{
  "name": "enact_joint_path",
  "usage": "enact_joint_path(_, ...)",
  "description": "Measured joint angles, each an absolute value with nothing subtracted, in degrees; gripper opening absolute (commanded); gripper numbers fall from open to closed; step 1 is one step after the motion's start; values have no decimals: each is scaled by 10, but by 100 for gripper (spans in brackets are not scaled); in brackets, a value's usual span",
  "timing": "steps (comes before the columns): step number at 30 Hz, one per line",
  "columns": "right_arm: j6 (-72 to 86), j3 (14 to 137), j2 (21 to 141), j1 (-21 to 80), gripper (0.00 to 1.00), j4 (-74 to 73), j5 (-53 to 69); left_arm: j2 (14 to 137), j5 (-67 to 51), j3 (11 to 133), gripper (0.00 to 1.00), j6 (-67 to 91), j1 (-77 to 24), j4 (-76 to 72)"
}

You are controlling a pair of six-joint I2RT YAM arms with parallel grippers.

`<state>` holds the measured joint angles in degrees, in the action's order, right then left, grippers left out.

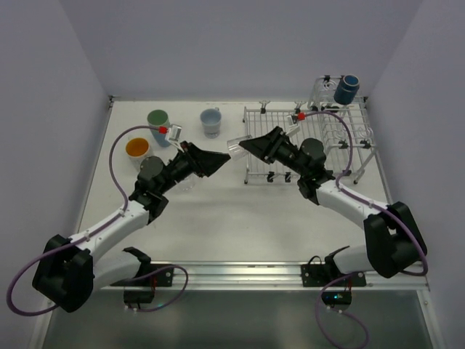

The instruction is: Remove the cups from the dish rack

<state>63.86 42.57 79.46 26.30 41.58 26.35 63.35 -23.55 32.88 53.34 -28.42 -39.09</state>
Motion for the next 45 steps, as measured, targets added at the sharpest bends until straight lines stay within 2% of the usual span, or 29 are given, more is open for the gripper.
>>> enact_joint_path(5,650,421,793,268,17,427,268,657,-236,334,65,533,-284,-394)
enact_joint_path(7,652,421,793,273,17,430,268,669,-238,336,60,534,-284,-399)
enact_joint_path(8,653,421,793,276,17,431,269,675,-239,337,53,534,-284,-403)
enact_joint_path(9,654,421,793,279,17,432,269,682,-242,339,37,535,-285,-407)
enact_joint_path(15,660,421,800,286,17,441,268,694,-252,346,13,539,-286,-429)
enact_joint_path(17,667,421,805,287,17,451,267,694,-253,347,10,539,-286,-432)
enact_joint_path(20,677,421,814,287,17,470,268,694,-253,350,18,538,-286,-433)
enact_joint_path(21,681,421,818,287,17,477,268,694,-253,350,15,538,-286,-433)
enact_joint_path(23,692,418,826,287,17,492,269,695,-253,350,1,536,-285,-433)
enact_joint_path(27,715,413,842,286,18,528,272,694,-252,350,0,538,-285,-435)
enact_joint_path(28,719,411,844,286,23,535,274,693,-251,350,0,536,-285,-433)
enact_joint_path(29,722,411,846,286,40,539,276,689,-250,351,0,531,-285,-425)
enact_joint_path(30,723,411,848,286,49,540,278,682,-246,354,0,522,-285,-407)
enact_joint_path(31,722,409,848,287,62,540,280,671,-240,362,0,510,-286,-374)
enact_joint_path(35,711,408,847,294,88,524,288,630,-196,444,0,425,-293,-198)
enact_joint_path(39,688,408,840,301,99,481,297,601,-127,557,0,346,-289,-17)
enact_joint_path(45,621,411,782,301,99,382,287,608,-39,701,0,268,-289,253)
